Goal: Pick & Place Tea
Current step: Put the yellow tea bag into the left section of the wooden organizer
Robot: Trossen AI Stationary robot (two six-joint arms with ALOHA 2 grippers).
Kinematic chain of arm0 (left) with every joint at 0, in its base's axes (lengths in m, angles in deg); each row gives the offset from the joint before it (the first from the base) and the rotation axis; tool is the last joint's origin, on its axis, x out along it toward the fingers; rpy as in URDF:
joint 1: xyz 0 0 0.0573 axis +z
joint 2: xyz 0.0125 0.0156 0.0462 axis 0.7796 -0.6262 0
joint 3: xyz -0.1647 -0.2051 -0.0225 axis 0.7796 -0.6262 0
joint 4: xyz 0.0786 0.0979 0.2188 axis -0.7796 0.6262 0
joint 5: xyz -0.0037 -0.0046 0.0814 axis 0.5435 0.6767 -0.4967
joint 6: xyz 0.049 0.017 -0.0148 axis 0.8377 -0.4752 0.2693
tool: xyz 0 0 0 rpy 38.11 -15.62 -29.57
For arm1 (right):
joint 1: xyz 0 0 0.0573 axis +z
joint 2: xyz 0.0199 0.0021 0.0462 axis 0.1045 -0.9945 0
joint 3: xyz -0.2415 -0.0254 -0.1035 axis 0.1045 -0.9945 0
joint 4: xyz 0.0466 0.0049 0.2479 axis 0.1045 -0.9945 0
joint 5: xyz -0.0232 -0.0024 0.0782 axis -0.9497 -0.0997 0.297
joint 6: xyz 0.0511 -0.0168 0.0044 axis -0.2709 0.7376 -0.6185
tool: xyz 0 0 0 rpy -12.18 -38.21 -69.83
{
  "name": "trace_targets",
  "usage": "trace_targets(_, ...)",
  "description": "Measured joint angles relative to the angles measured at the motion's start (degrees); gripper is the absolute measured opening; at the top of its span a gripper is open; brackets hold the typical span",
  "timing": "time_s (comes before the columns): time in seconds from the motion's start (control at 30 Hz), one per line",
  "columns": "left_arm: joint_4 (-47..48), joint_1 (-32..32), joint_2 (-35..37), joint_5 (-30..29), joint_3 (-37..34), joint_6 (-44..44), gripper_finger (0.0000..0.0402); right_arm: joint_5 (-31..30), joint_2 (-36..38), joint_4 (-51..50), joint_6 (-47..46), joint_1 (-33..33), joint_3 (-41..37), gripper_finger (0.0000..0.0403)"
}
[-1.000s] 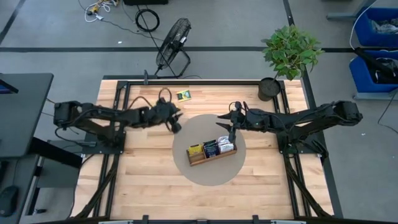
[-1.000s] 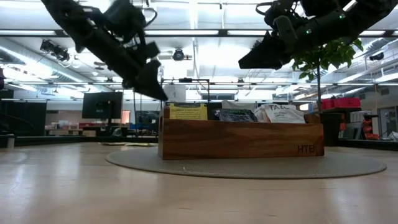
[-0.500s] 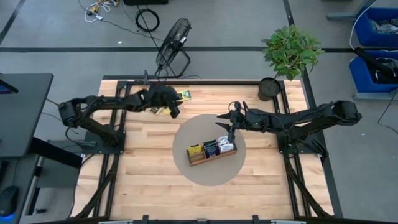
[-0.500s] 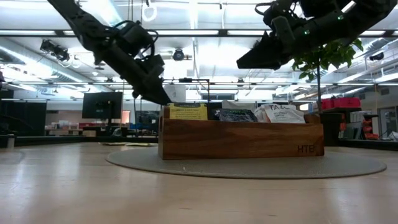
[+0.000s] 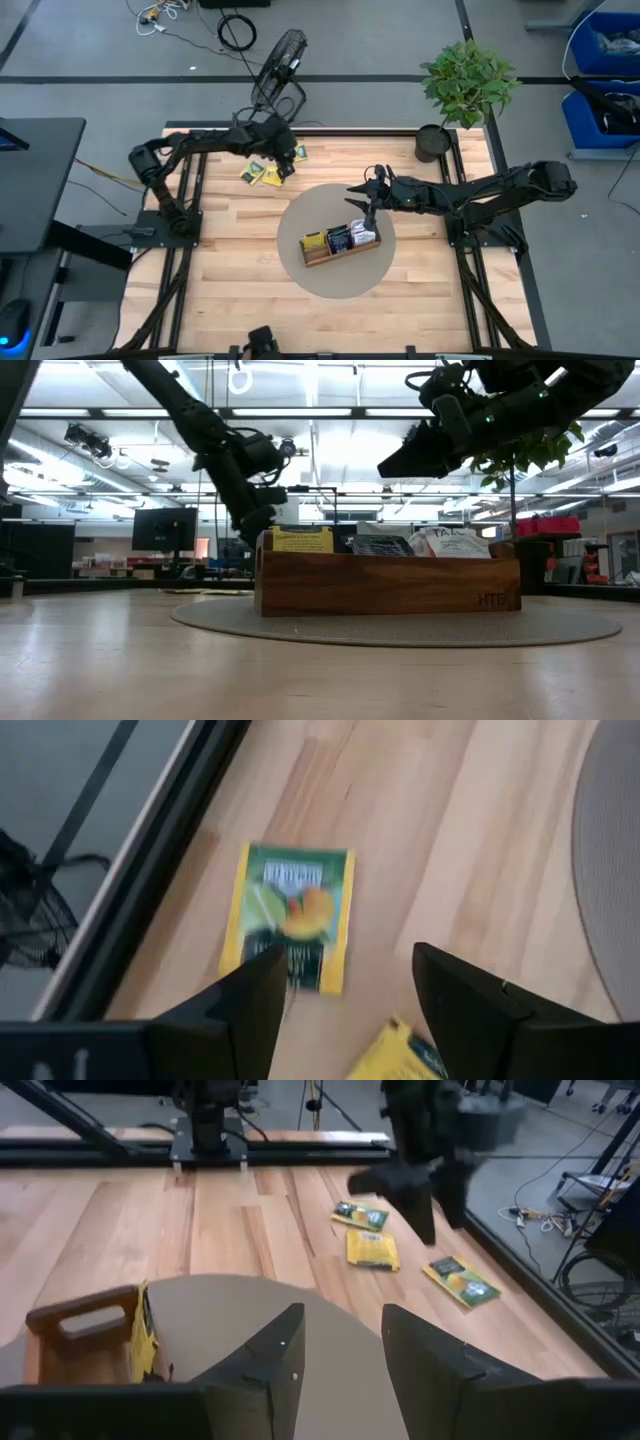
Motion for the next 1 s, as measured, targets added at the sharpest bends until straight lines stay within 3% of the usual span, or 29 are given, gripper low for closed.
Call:
trace_targets(0.27,8.17,3.16,-8.05,-0.06,8.13,6.27,0.0224,1.82,0.0,-0.48,-1.24,0.0,0.0,0.0143)
trace_targets(0.53,10.37,4.91,-10.3,4.21,8.38,11.25,0.0224,1.95,0.02,-0.31,-1.2,0.04,0.0,0.0143)
trace_targets(1.0,8.84,4.1,-12.78,4.48,8.38,16.57,0.0222,1.95,0.02,-0.31,-1.03,0.04,0.0,0.0143)
